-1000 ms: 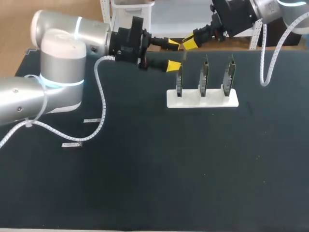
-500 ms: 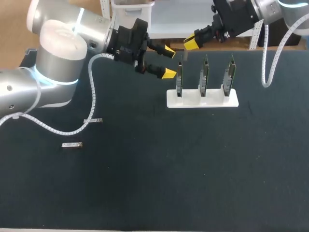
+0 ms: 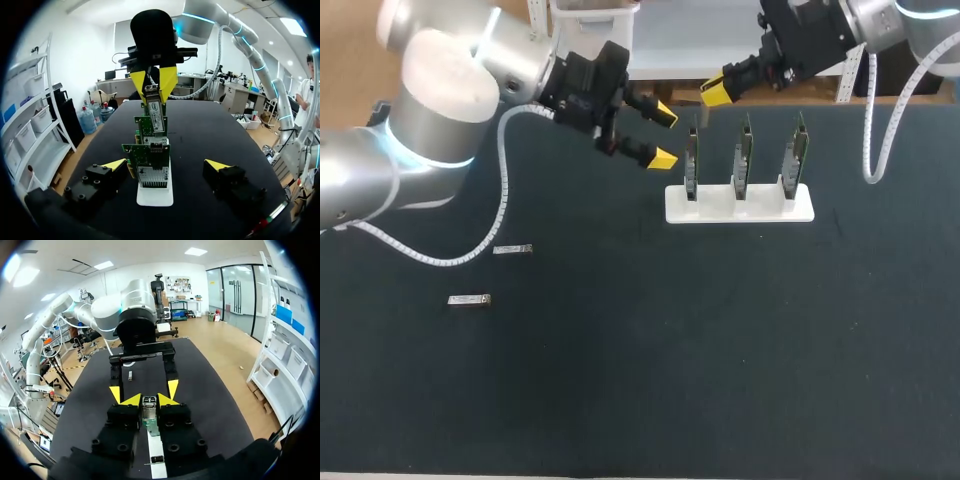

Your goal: Pick up the optical module with the left hand, and insert it into the network port with the right hand.

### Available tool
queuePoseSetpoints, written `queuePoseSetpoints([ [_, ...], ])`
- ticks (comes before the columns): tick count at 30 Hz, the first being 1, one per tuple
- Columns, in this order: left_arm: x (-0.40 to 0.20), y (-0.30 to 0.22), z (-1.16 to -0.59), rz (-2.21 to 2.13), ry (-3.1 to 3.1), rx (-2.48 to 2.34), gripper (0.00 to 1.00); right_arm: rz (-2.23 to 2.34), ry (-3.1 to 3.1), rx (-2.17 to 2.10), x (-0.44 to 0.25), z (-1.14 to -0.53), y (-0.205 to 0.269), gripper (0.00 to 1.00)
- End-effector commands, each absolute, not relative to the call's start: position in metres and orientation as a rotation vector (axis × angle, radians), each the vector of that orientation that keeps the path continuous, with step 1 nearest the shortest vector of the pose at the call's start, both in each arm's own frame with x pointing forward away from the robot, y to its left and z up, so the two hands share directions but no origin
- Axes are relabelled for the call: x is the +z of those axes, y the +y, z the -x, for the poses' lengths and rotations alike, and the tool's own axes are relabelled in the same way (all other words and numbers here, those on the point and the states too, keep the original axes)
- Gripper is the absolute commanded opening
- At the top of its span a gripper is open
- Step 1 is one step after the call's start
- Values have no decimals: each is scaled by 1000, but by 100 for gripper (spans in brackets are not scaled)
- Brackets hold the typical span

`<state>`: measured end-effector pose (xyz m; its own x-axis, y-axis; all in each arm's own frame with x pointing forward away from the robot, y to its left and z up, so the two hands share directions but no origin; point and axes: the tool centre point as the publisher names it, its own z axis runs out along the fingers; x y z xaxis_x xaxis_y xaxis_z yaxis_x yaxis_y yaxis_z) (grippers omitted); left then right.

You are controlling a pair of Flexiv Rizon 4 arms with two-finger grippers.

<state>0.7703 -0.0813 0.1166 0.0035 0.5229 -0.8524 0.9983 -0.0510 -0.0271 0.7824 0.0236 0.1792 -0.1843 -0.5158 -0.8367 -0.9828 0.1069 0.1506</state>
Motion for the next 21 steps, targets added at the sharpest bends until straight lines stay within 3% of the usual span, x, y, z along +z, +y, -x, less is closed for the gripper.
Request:
queuePoseSetpoints([
  [1,116,-84,-779,-1676,1600,-953,100,1459,1779,968,179,-779,23,0],
  [21,107,-86,-775,-1721,1632,-967,100,1464,1775,958,180,-776,24,0],
])
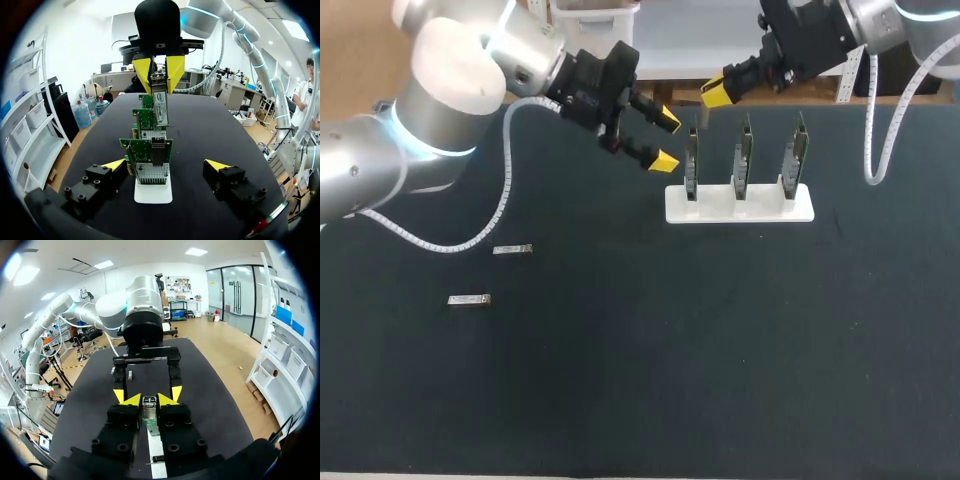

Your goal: Pick up the optical module with the left hand, and insert it into the network port with the right hand.

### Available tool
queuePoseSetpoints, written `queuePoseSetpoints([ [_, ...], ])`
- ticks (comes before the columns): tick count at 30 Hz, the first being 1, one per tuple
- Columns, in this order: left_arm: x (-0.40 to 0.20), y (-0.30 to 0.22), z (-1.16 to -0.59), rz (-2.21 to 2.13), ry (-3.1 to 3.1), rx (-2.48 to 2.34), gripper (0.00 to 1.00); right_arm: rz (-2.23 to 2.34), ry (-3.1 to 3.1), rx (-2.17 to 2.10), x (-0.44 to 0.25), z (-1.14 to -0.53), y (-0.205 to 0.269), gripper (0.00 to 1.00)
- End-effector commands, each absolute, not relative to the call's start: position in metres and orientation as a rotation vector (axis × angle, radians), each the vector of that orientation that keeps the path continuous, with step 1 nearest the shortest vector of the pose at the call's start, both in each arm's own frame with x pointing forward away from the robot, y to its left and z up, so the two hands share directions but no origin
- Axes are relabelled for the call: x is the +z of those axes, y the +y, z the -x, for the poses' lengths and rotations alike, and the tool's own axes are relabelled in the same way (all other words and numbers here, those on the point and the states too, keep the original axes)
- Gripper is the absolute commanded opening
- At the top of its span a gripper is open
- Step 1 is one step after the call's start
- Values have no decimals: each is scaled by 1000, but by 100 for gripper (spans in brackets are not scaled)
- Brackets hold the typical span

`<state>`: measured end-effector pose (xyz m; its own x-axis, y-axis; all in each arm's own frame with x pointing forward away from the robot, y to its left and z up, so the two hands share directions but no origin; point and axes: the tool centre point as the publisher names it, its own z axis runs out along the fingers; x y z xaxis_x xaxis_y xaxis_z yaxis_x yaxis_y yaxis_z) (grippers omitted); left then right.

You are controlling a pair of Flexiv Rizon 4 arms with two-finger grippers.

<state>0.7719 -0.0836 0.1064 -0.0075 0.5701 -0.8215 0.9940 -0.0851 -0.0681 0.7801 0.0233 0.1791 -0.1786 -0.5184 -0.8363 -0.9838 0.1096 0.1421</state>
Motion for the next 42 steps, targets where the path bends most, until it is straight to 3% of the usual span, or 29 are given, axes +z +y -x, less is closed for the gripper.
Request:
queuePoseSetpoints([
  [1,107,-86,-774,-1723,1632,-967,100,1466,1775,958,180,-776,24,0],
  [42,103,-88,-770,-1758,1644,-939,100,1557,1714,944,182,-779,36,0],
])
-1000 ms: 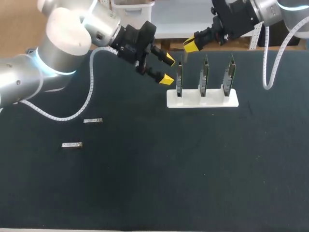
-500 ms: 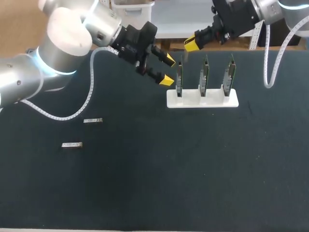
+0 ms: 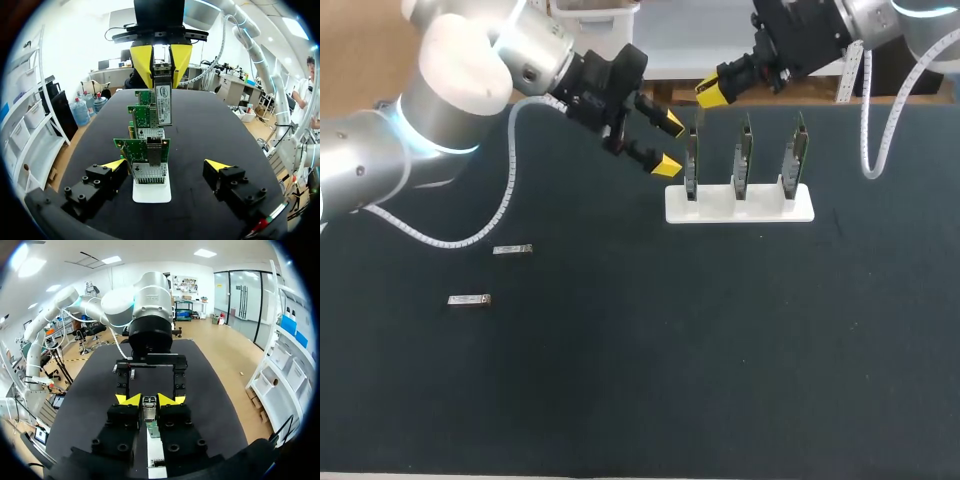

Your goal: Pick up the optical module with the left hand, and insert it into the network port with the right hand.

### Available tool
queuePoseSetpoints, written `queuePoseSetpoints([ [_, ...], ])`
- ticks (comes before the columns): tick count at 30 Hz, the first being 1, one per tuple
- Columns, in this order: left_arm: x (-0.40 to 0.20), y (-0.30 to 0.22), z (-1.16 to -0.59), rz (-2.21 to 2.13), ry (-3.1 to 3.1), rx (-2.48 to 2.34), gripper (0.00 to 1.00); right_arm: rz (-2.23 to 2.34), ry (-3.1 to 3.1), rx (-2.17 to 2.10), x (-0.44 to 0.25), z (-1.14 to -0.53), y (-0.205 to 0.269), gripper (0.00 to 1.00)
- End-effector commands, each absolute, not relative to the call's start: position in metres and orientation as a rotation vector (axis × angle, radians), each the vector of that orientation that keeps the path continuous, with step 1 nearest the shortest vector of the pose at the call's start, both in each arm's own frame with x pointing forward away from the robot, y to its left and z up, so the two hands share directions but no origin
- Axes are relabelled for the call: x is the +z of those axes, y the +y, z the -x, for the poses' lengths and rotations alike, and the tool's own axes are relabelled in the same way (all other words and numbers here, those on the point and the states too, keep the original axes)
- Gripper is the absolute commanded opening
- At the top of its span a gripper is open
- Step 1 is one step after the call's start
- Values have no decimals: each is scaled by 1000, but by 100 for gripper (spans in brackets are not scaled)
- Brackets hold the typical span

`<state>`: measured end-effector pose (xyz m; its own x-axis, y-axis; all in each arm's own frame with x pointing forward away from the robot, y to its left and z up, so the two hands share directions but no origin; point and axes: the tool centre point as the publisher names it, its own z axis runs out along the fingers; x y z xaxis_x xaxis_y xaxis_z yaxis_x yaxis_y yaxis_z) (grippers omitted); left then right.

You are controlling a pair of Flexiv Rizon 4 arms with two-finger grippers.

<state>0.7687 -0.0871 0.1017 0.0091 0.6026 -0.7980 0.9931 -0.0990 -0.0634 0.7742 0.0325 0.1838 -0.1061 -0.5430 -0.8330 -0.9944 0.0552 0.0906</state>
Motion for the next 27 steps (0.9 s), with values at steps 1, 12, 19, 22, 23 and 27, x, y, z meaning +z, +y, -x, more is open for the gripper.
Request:
queuePoseSetpoints([
  [1,103,-88,-770,-1758,1644,-939,100,1560,1712,945,181,-779,36,0],
  [12,103,-88,-770,-1758,1644,-939,100,1611,1693,916,176,-782,41,0],
  [19,103,-88,-770,-1758,1644,-939,100,1627,1699,895,173,-783,41,0],
  [22,103,-88,-770,-1758,1644,-939,100,1628,1704,893,171,-782,40,0],
  [23,103,-88,-770,-1758,1644,-939,100,1628,1707,892,170,-781,39,0],
  [27,103,-88,-770,-1758,1644,-939,100,1633,1715,886,168,-780,37,0],
])
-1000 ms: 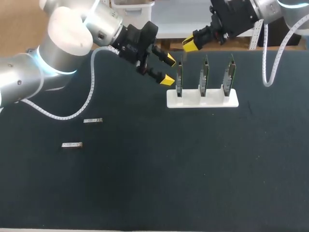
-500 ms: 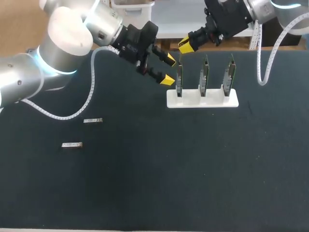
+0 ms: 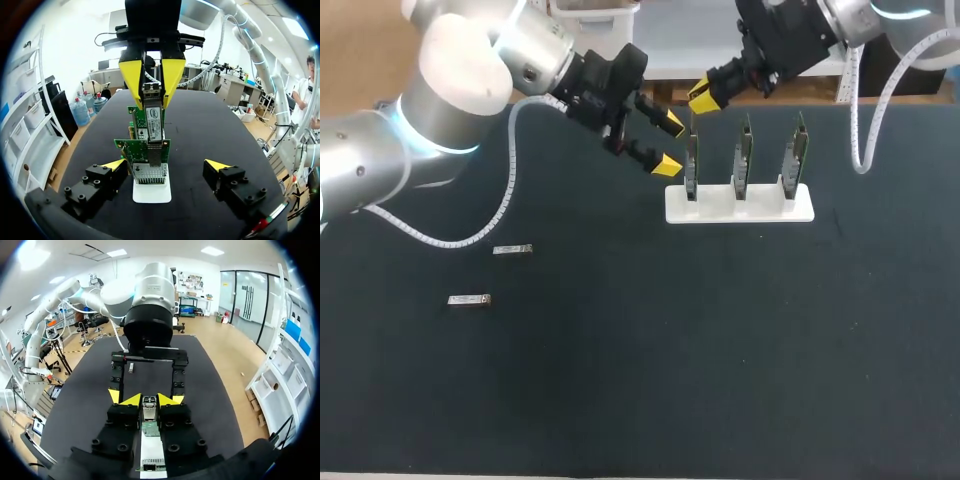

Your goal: Pick up the optical module with the left hand, and insert it into the network port with the right hand.

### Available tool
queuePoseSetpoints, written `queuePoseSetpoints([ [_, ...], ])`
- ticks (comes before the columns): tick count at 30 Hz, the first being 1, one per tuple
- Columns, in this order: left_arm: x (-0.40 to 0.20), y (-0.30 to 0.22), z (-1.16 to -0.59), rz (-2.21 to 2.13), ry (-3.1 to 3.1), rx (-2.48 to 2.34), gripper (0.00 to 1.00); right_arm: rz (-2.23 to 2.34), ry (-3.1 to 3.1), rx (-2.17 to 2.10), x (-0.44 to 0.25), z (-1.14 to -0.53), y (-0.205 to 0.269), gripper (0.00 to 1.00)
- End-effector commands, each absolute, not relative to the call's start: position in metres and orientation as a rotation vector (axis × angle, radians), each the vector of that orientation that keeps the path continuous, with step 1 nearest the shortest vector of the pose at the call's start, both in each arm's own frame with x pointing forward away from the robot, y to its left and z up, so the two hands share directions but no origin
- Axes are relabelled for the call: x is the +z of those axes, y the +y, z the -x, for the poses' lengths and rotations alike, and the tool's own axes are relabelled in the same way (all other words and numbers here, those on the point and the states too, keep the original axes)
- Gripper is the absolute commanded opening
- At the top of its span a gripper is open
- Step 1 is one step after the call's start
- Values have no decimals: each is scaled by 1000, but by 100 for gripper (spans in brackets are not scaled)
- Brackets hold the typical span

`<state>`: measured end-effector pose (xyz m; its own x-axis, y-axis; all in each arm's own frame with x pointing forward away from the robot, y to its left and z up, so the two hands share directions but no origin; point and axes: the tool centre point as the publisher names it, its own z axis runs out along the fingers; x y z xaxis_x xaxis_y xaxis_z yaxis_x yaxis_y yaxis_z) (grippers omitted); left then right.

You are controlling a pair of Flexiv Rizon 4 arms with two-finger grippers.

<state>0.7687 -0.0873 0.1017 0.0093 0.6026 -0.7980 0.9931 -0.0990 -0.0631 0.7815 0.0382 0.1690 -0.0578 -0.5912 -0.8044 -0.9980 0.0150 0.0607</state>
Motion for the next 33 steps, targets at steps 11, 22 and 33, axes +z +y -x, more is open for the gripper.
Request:
queuePoseSetpoints([
  [11,103,-88,-770,-1758,1644,-939,100,1614,1711,884,169,-779,38,0],
  [22,103,-88,-770,-1758,1644,-939,100,1626,1692,875,172,-780,40,0],
  [33,103,-88,-770,-1758,1644,-939,100,1634,1698,881,170,-780,41,0],
])
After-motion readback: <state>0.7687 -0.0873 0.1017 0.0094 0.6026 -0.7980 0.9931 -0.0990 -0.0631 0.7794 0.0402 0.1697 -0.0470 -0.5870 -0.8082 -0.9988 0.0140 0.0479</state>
